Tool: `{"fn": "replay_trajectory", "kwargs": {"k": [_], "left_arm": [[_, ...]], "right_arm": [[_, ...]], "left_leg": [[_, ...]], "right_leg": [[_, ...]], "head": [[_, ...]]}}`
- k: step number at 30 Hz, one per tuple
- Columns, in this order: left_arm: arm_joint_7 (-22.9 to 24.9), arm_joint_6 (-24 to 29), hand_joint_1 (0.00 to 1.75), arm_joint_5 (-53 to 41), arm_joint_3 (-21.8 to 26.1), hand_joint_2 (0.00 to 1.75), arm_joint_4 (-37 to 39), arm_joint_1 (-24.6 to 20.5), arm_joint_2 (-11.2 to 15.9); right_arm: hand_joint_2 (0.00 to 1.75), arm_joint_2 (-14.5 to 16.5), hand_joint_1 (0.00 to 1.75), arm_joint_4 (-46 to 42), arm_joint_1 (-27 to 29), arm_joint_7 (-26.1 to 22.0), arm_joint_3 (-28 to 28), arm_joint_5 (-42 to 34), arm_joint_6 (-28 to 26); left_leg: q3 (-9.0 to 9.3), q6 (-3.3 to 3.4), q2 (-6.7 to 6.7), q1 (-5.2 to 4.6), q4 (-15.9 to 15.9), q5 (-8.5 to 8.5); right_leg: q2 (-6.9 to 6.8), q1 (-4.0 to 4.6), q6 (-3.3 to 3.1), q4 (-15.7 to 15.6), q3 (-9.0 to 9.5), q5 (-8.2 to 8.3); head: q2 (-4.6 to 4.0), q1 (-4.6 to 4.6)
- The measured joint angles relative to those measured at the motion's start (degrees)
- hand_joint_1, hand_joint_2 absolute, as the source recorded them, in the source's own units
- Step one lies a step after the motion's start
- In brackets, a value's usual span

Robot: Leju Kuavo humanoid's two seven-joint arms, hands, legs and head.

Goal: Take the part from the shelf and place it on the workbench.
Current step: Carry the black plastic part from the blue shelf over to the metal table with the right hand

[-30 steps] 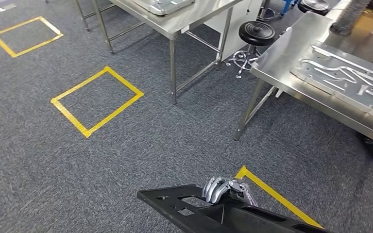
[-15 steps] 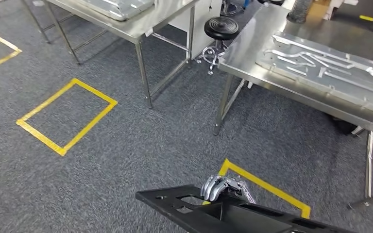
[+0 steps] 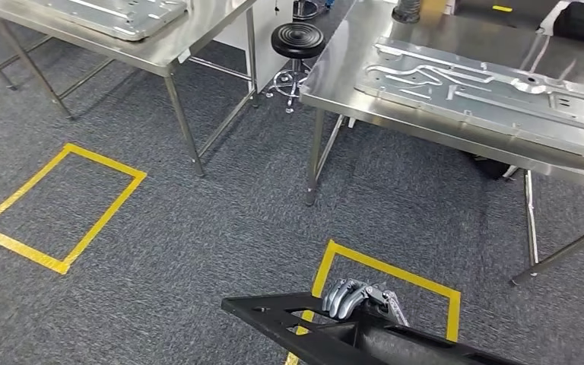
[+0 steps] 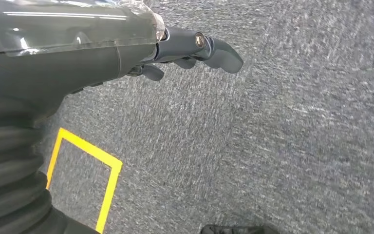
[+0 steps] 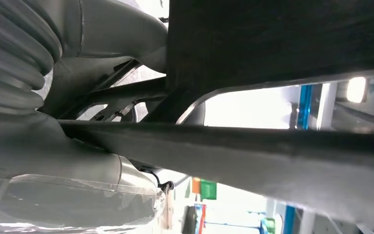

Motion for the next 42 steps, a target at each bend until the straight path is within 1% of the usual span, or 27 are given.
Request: {"fn": "replay_trajectory", "kwargs": {"k": [2, 4, 6, 8, 9, 10, 11, 13, 15, 17, 18, 20, 22, 23, 24, 25, 26, 28, 30, 31, 33, 34, 35, 37, 39, 40, 42], "left_arm": [[0.45, -0.07, 0.0, 0.14, 0.01, 1.75, 0.0, -0.18, -0.02], [0.88, -0.04, 0.0, 0.42, 0.02, 1.75, 0.0, -0.36, 0.01], [1.03, 0.08, 0.0, 0.8, 0.06, 1.75, 0.01, -0.32, 0.08], [1.02, 0.22, 0.0, 1.17, 0.15, 1.75, 0.01, -0.04, 0.14], [1.02, 0.32, 0.0, 1.3, 0.2, 1.75, 0.01, 0.08, 0.18], [1.06, 0.4, 0.0, 1.38, 0.23, 1.75, 0.01, 0.13, 0.2], [1.17, 0.49, 0.0, 1.4, 0.25, 1.75, 0.01, 0.12, 0.22], [1.64, 0.63, 0.0, 1.42, 0.27, 1.75, 0.01, 0.04, 0.24], [2.06, 0.72, 0.0, 1.45, 0.32, 1.75, 0.01, -0.01, 0.25], [1.94, 0.73, 0.0, 1.65, 0.42, 1.75, 0.01, -0.04, 0.24], [1.66, 0.71, 0.0, 1.75, 0.46, 1.75, 0.0, -0.09, 0.2], [0.77, 0.68, 0.0, 1.91, 0.51, 1.75, -0.02, -0.23, 0.19], [0.04, 0.68, 0.0, 1.98, 0.54, 1.75, -0.03, -0.21, 0.22], [-0.12, 0.68, 0.0, 2.0, 0.56, 1.75, -0.03, -0.12, 0.22], [-0.18, 0.68, 0.0, 2.02, 0.58, 1.75, -0.03, -0.04, 0.22], [-0.16, 0.68, 0.0, 2.02, 0.6, 1.75, -0.03, -0.01, 0.22], [-0.11, 0.68, 0.0, 2.02, 0.62, 1.75, -0.03, -0.02, 0.22], [0.04, 0.68, 0.0, 2.01, 0.65, 1.75, -0.03, -0.07, 0.22], [0.16, 0.67, 0.0, 1.94, 0.69, 1.75, -0.03, -0.08, 0.22], [0.23, 0.64, 0.0, 1.9, 0.72, 1.75, -0.03, -0.08, 0.22], [0.35, 0.58, 0.0, 1.81, 0.77, 1.75, -0.03, -0.17, 0.2], [0.37, 0.56, 0.0, 1.8, 0.78, 1.75, -0.03, -0.26, 0.21], [0.36, 0.53, 0.0, 1.79, 0.79, 1.75, -0.03, -0.33, 0.21], [0.32, 0.51, 0.0, 1.85, 0.85, 1.75, -0.03, -0.32, 0.24], [0.31, 0.53, 0.0, 1.96, 1.0, 1.75, -0.03, -0.08, 0.24], [0.31, 0.54, 0.0, 2.0, 1.09, 1.75, -0.03, 0.01, 0.25], [0.31, 0.55, 0.0, 2.04, 1.22, 1.75, -0.03, 0.06, 0.26]], "right_arm": [[1.75, -0.01, 1.24, -0.13, -0.02, -0.01, -0.04, -0.04, 0.21], [1.75, -0.01, 1.24, -0.12, -0.25, -0.01, -0.09, -0.19, 0.46], [1.75, 0.02, 1.24, 0.08, -0.72, 0.01, -0.13, -0.41, 0.9], [1.75, 0.05, 1.24, 0.43, -0.95, 0.09, -0.14, -0.55, 1.39], [1.75, 0.05, 1.24, 0.6, -0.96, 0.13, -0.15, -0.59, 1.59], [1.75, 0.05, 1.24, 0.78, -1.0, 0.17, -0.15, -0.6, 1.75], [1.75, 0.05, 1.24, 0.94, -1.08, 0.22, -0.14, -0.61, 1.89], [1.75, 0.07, 1.24, 1.27, -1.4, 0.31, -0.13, -0.67, 2.13], [1.75, 0.09, 1.24, 1.52, -1.77, 0.38, -0.12, -0.74, 2.47], [1.75, 0.09, 1.24, 1.67, -1.94, 0.42, -0.13, -0.75, 2.73], [1.75, 0.08, 1.24, 1.74, -1.96, 0.44, -0.15, -0.75, 2.79], [1.75, 0.04, 1.24, 1.88, -2.17, 0.46, -0.2, -0.79, 2.86], [1.75, 0.02, 1.24, 2.07, -2.51, 0.45, -0.22, -0.9, 2.94], [1.75, 0.02, 1.24, 2.19, -2.59, 0.43, -0.22, -0.95, 2.97], [1.75, 0.02, 1.24, 2.3, -2.58, 0.41, -0.22, -0.99, 2.97], [1.75, 0.01, 1.24, 2.38, -2.54, 0.38, -0.23, -1.0, 2.98], [1.75, 0.01, 1.24, 2.43, -2.5, 0.36, -0.23, -1.0, 2.98], [1.75, 0.01, 1.24, 2.43, -2.52, 0.28, -0.23, -0.96, 2.97], [1.75, 0.01, 1.24, 2.37, -2.57, 0.18, -0.23, -0.8, 2.95], [1.75, 0.0, 1.24, 2.34, -2.57, 0.14, -0.25, -0.71, 2.93], [1.75, -0.01, 1.24, 2.27, -2.47, 0.09, -0.29, -0.59, 2.91], [1.75, -0.01, 1.24, 2.24, -2.43, 0.05, -0.34, -0.58, 2.9], [1.75, 0.01, 1.24, 2.21, -2.48, 0.02, -0.38, -0.55, 2.92], [1.75, 0.05, 1.24, 2.17, -2.68, -0.02, -0.45, -0.36, 2.98], [1.75, 0.07, 1.24, 2.2, -2.82, 0.01, -0.48, -0.15, 3.03], [1.75, 0.07, 1.24, 2.21, -2.83, 0.02, -0.5, -0.12, 3.05], [1.75, 0.07, 1.24, 2.23, -2.92, 0.09, -0.56, -0.1, 3.07]], "left_leg": [[0.42, -0.67, 0.83, 0.03, -0.3, -0.13], [0.15, -1.18, -0.92, 0.05, 1.21, -1.43], [-2.52, -1.48, -3.95, 0.16, 7.33, -4.74], [-6.32, -1.78, -4.99, 0.22, 14.65, -7.51], [-7.4, -1.92, -5.02, 0.23, 16.26, -7.46], [-7.47, -2.02, -5.04, 0.26, 15.65, -6.21], [-6.48, -2.07, -5.18, 0.33, 12.89, -4.02], [-3.19, -2.04, -6.5, 0.56, 4.9, 0.1], [-1.46, -1.57, -7.67, 0.62, 0.83, 1.18], [-1.35, -0.74, -7.31, 0.44, 0.56, 1.06], [-1.28, -0.36, -6.83, 0.47, 0.42, 1.18], [-1.2, 0.4, -5.86, 0.64, 0.1, 1.39], [-1.22, 0.84, -4.77, 0.57, 0.03, 1.35], [-1.24, 0.9, -4.12, 0.5, 0.04, 1.28], [-1.23, 0.91, -3.45, 0.45, 0.05, 1.2], [-1.17, 0.87, -2.77, 0.44, 0.06, 1.1], [-1.04, 0.79, -2.15, 0.42, 0.06, 0.99], [-0.59, 0.49, -1.02, 0.34, 0.04, 0.68], [-0.24, -0.04, -0.03, 0.18, 0.02, 0.36], [-0.11, -0.34, 0.48, 0.13, -0.04, 0.25], [0.27, -0.99, 1.48, 0.08, -0.24, 0.02], [0.36, -1.31, 1.02, 0.1, 0.02, -0.35], [-0.06, -1.61, -0.14, 0.12, 1.29, -1.26], [-2.95, -2.02, -3.36, 0.22, 7.62, -4.52], [-6.82, -2.19, -4.63, 0.24, 14.83, -6.87], [-7.75, -2.22, -4.75, 0.24, 15.94, -6.38], [-6.5, -2.13, -4.79, 0.26, 11.5, -2.38]], "right_leg": [[1.08, -0.12, -0.36, -0.63, 0.14, 0.34], [2.21, -0.64, -0.74, -1.6, 0.76, 0.85], [3.38, -0.92, -1.0, -2.07, 1.14, 1.1], [4.74, -0.94, -1.13, -1.97, 1.14, 1.05], [5.45, -0.95, -1.12, -1.87, 1.14, 0.98], [6.21, -0.99, -1.01, -1.69, 1.15, 0.89], [6.94, -1.06, -0.84, -1.44, 1.18, 0.73], [8.24, -1.13, -0.33, -0.7, 1.1, 0.28], [9.18, -1.08, 0.23, -0.08, 0.7, 0.02], [9.91, -1.15, 0.86, -0.01, 0.33, 0.1], [9.78, -1.2, 1.15, 0.25, 0.19, -0.11], [7.84, -1.12, 1.72, 3.05, -0.96, -1.85], [5.32, -1.16, 2.17, 9.76, -4.13, -5.23], [4.77, -1.3, 2.33, 13.32, -5.98, -6.63], [4.49, -1.4, 2.43, 15.67, -7.25, -7.23], [4.3, -1.48, 2.45, 16.02, -7.54, -6.74], [4.04, -1.51, 2.37, 14.0, -6.62, -5.22], [2.0, -1.21, 1.79, 5.85, -2.56, -1.46], [0.12, -0.64, 1.07, 0.45, 0.01, 0.11], [0.0, -0.39, 0.83, -0.07, 0.1, -0.08], [1.28, -0.49, 0.33, -0.46, 0.12, 0.18], [1.85, -0.69, 0.07, -0.87, 0.35, 0.36], [2.41, -0.92, -0.24, -1.28, 0.62, 0.6], [3.37, -1.1, -0.68, -1.66, 0.96, 0.77], [4.36, -1.04, -0.91, -1.55, 1.03, 0.66], [4.87, -1.02, -0.91, -1.48, 1.12, 0.57], [5.64, -1.06, -0.71, -1.28, 1.48, 0.24]], "head": [[0.0, -0.01], [0.0, -0.02], [0.01, -0.02], [0.01, -0.03], [0.0, -0.03], [0.0, -0.03], [0.0, -0.03], [0.0, -0.03], [-0.01, -0.02], [0.0, -0.02], [0.0, -0.02], [0.0, -0.01], [0.0, -0.01], [0.0, -0.01], [0.0, -0.01], [0.0, -0.01], [0.0, -0.01], [0.0, -0.01], [0.01, -0.01], [0.01, -0.01], [0.0, -0.01], [0.0, -0.01], [0.0, -0.02], [-0.01, -0.03], [-0.01, -0.03], [-0.01, -0.03], [-0.01, -0.03]]}}
